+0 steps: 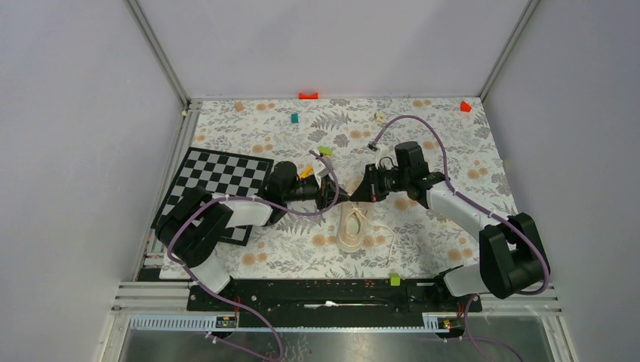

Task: Tie the shoes
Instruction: Wrap the shoelace around the shoelace.

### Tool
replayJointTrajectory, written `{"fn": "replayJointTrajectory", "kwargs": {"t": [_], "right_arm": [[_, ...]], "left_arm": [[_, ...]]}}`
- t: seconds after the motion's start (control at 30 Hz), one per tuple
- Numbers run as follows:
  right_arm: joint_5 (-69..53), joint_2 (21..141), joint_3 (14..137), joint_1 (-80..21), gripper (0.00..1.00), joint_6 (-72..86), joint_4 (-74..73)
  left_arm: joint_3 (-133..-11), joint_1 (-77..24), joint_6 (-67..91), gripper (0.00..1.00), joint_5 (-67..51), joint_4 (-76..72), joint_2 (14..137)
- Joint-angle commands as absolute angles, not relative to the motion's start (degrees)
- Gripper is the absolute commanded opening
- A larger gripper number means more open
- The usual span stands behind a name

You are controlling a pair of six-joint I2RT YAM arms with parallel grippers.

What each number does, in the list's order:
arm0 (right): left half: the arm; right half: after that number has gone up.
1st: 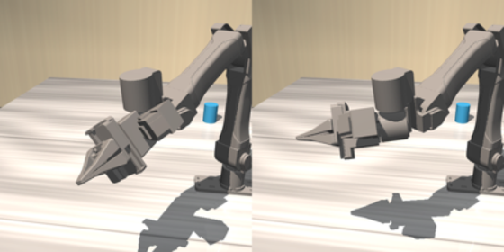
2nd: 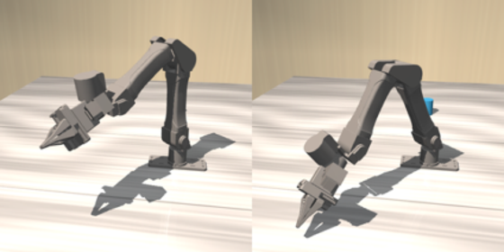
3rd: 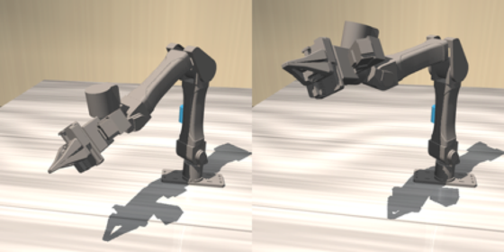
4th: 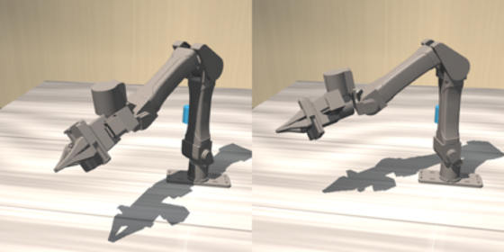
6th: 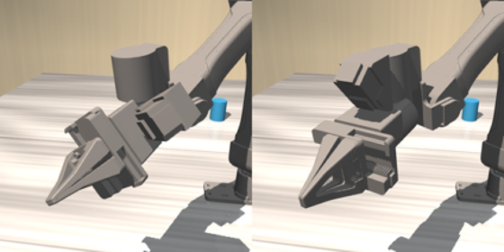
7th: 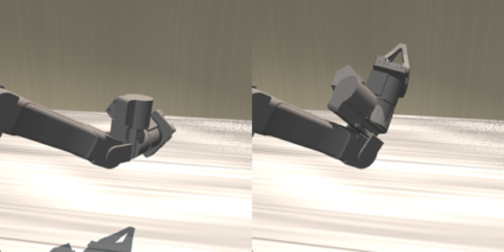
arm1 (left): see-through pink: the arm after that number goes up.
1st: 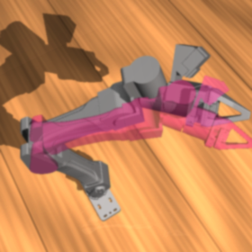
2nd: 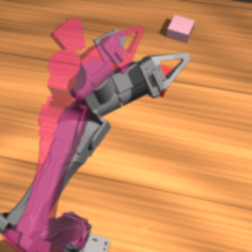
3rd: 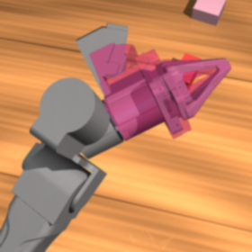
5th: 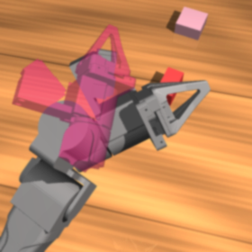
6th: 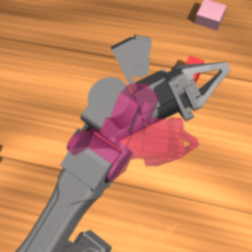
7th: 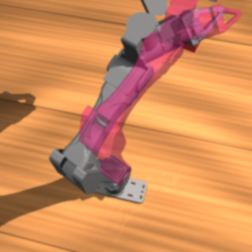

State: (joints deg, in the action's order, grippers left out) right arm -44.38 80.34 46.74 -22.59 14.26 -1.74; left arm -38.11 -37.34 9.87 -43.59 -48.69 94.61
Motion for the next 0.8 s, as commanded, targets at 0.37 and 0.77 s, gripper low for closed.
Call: {"fn": "replayJointTrajectory", "kwargs": {"t": [0.37,0.77], "right_arm": [[-43.32,79.67,46.43,-22.33,0.00,15.06,3.16],[-43.67,79.34,46.18,-22.35,0.00,14.99,2.90]], "left_arm": [[-37.33,-37.29,1.59,0.61,-40.81,-39.60,88.59],[-40.24,-33.91,0.51,0.53,-39.15,-40.00,88.34]]}}
